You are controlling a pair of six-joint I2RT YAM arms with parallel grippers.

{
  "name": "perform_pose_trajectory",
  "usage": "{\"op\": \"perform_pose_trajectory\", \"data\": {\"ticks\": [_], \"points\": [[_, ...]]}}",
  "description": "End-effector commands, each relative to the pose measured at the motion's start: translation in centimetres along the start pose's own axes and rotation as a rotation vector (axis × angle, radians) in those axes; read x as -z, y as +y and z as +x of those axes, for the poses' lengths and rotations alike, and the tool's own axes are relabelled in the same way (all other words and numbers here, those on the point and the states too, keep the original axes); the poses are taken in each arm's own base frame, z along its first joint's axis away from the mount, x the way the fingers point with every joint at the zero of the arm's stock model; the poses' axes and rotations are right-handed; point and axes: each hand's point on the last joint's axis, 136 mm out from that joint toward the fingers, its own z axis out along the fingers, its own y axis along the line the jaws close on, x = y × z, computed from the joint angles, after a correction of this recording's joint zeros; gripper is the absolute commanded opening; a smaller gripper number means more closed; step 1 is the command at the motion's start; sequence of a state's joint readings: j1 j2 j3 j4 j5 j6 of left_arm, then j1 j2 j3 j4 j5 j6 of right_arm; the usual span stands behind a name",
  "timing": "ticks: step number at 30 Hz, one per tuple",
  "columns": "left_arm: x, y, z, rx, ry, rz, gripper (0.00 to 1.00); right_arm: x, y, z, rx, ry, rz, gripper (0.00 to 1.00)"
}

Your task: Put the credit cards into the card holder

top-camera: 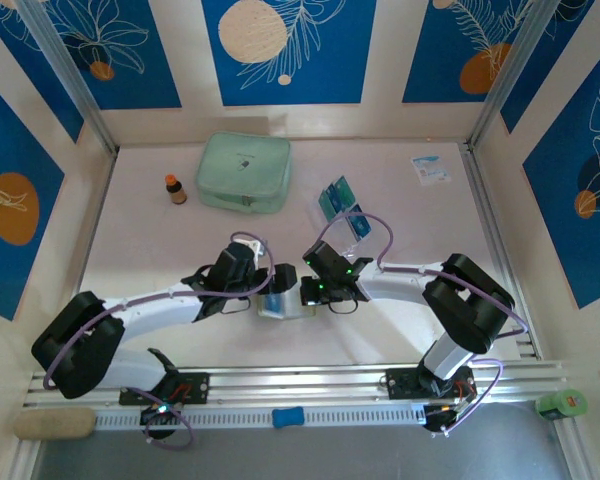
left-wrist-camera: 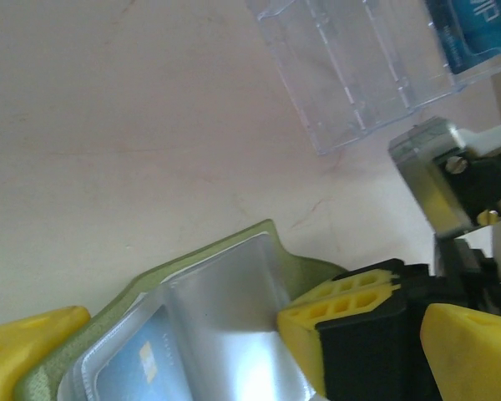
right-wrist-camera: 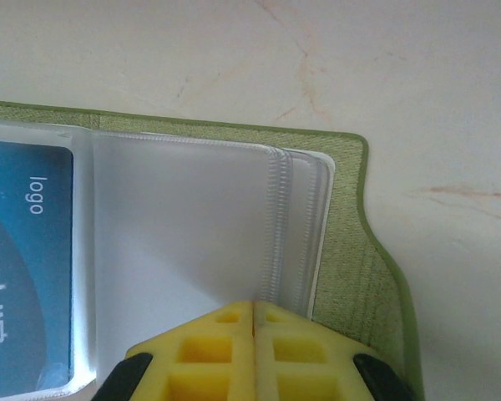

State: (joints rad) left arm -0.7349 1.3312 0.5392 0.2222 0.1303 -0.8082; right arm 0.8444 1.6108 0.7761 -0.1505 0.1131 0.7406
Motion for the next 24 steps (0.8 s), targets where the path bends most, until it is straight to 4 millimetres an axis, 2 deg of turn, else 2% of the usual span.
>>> {"op": "perform_pose_trajectory", "data": {"ticks": [1,8,13,16,18,21,24], "points": [[0.2,-1.8,-0.8,0.031,-0.018,0.079,1.0,0.2,-1.9,1.8,-0.025,0.065,0.074,0.0],[0.4,-1.7,-0.8,0.03,-0.025,0.077,1.0,4.1,0.9,-1.4,-0.004,-0.027,-0.008,0.02],[0.5,-1.7,-0.9,0.031,-0.032,0.075,1.0,6.0,-0.1,-2.1,-0.026,-0.065,0.02,0.06],[0.6,-1.7,-0.8,0.032,-0.032,0.078,1.0,6.3,-1.5,-1.9,-0.054,-0.071,0.048,0.1],[0.6,-1.7,-0.8,0.032,-0.034,0.079,1.0,6.1,-2.1,-1.6,-0.069,-0.064,0.051,0.18],[0.6,-1.8,-0.9,0.029,-0.035,0.08,1.0,5.5,-2.2,-1.3,-0.069,-0.044,0.041,0.33],[0.6,-1.8,-0.9,0.027,-0.034,0.08,1.0,4.8,-2.2,-0.9,-0.068,-0.024,0.036,0.39]]}}
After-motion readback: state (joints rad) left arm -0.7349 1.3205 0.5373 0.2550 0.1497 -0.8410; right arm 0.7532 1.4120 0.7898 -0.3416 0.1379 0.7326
